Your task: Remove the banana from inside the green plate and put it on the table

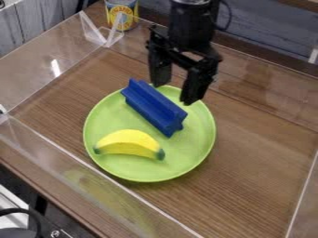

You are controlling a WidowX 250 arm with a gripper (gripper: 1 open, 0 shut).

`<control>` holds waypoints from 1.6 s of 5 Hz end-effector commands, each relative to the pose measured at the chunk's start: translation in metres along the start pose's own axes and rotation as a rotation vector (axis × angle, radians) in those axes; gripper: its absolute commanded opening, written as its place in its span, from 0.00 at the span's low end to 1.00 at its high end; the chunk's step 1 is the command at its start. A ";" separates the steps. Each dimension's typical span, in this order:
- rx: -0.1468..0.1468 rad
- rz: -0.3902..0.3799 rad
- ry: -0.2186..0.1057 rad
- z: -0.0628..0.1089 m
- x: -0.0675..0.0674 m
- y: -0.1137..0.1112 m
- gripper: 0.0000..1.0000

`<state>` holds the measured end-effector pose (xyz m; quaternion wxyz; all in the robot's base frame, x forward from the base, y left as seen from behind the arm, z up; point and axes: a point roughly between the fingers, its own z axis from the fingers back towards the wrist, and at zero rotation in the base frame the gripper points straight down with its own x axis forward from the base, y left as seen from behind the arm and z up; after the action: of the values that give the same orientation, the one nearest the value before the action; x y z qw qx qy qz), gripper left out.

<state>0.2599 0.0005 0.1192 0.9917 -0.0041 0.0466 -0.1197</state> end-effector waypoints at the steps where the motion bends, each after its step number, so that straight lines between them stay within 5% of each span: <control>1: 0.023 -0.123 -0.054 0.010 -0.019 0.006 1.00; 2: 0.044 -0.269 -0.067 0.009 -0.040 0.012 1.00; 4: 0.086 -0.445 -0.064 -0.009 -0.072 0.027 1.00; 8: 0.086 -0.442 -0.082 -0.063 -0.077 0.036 1.00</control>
<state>0.1854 0.0512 0.0601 0.9405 0.0186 0.0065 -0.3392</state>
